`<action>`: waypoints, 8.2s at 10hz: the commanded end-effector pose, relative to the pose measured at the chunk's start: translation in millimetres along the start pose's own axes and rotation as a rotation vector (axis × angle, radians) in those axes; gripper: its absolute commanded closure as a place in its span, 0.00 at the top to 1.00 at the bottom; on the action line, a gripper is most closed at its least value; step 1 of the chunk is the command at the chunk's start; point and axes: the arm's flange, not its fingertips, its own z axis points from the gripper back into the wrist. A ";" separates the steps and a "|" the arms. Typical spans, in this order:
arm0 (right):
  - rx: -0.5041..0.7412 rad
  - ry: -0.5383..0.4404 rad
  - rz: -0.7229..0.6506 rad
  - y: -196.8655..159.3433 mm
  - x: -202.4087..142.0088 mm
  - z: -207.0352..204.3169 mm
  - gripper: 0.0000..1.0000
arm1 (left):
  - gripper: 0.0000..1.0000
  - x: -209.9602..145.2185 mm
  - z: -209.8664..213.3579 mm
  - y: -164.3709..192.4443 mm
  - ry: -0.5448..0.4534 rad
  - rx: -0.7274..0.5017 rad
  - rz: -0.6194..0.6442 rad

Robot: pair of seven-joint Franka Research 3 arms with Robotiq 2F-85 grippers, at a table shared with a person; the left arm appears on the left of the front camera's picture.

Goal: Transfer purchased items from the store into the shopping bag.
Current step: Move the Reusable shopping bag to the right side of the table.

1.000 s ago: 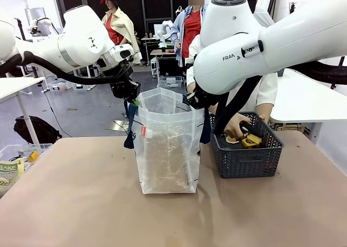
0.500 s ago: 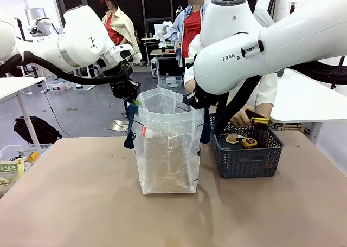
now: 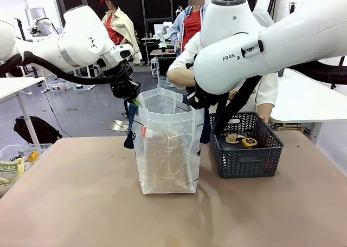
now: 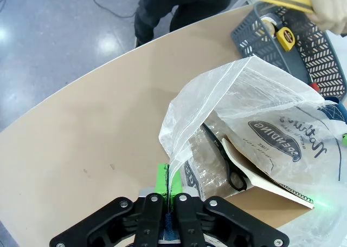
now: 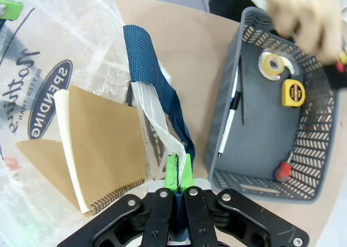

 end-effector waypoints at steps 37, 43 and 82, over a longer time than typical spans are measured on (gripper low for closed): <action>0.015 0.002 -0.006 -1.7 -2.4 1.0 0.00 | 0.00 -0.1 1.1 3.1 -0.005 0.000 0.007; 0.015 0.002 -0.006 -1.7 -2.4 1.0 0.00 | 0.00 -0.1 1.1 3.1 -0.005 0.000 0.007; 0.015 0.002 -0.006 -1.7 -2.4 1.0 0.00 | 0.00 -0.1 1.1 3.1 -0.005 0.000 0.007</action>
